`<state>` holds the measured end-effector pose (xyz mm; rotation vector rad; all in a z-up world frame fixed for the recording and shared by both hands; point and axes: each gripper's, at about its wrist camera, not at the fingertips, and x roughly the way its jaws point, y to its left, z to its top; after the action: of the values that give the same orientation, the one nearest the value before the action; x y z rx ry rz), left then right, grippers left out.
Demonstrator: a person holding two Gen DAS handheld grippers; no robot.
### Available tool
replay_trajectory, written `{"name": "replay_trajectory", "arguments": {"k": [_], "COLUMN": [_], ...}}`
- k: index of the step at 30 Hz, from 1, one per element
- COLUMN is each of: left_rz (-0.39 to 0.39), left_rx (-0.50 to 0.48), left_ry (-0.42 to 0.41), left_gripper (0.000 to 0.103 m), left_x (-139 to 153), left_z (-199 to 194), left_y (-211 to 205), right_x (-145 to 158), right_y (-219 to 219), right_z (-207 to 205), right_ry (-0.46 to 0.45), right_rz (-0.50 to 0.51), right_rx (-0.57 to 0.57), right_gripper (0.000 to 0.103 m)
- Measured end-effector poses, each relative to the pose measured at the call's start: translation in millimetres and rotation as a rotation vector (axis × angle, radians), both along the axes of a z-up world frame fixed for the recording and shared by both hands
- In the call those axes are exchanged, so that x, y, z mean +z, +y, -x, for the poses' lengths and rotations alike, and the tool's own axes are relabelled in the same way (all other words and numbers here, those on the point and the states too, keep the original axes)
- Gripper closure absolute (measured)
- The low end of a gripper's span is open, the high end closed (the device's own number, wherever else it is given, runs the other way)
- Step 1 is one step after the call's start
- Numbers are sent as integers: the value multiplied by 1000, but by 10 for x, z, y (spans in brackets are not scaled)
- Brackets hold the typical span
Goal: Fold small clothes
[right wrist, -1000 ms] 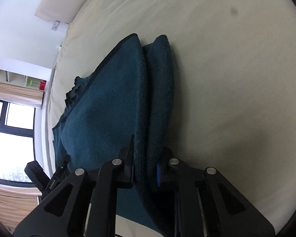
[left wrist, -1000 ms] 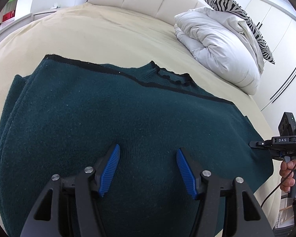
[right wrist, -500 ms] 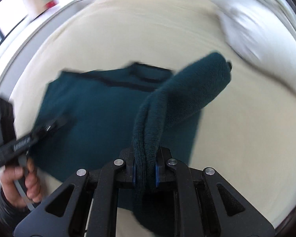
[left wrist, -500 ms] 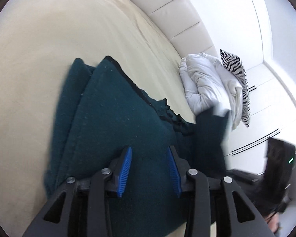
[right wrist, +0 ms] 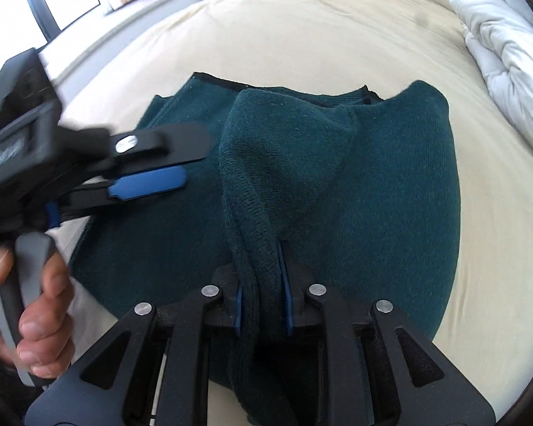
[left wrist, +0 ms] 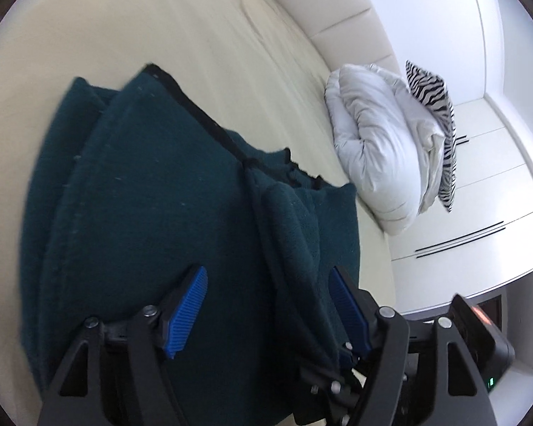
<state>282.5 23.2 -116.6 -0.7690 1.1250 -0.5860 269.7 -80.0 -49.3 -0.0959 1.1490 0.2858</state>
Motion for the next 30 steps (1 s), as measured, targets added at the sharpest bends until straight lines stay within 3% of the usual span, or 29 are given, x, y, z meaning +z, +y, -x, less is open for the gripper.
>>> {"name": "replay_trajectory", "arguments": {"k": [4,5,6,11,14,16,18,22,26,30], "left_rz": [-56,-59,-68,-106,-136,-140,-149,-148,-101,-90], "left_rx": [-51,-51,-53,-66,-59,-58,-63,-72,-75,-67], "left_ry": [15,21,25,42,44,46,40,24,16,-14], "left_gripper": [30,30,30,48,62,79,85,88,89,89], "left_x": [11,0,-4,-19,-12,-9,6,53,138,293], "left_z": [-42,-50,-56,-52,-33,-29,-16,-10,-30,-70], "left_y": [-190,-209,-228,-287,-288,-277,-275,-253,-106,158], "right_x": [85,133,181,339,370,402,403,385,162,161], "right_y": [-13,-26,-43,-250,-605,-849,-1059,-1393,-1465,-1445], "right_z": [118,176,244,642,881,957,1005,977,1039,1000], "right_ry": [-12,-17,-24,-55,-52,-74,-95,-122,-149,-191], "right_rz": [-67,-87,-110,-180,-261,-308,-347,-373,-297,-247], "right_rx": [20,25,33,27,-55,-131,-199,-289,-284,-245], "right_gripper": [64,52,51,51,51,51,51,51,51,51]}}
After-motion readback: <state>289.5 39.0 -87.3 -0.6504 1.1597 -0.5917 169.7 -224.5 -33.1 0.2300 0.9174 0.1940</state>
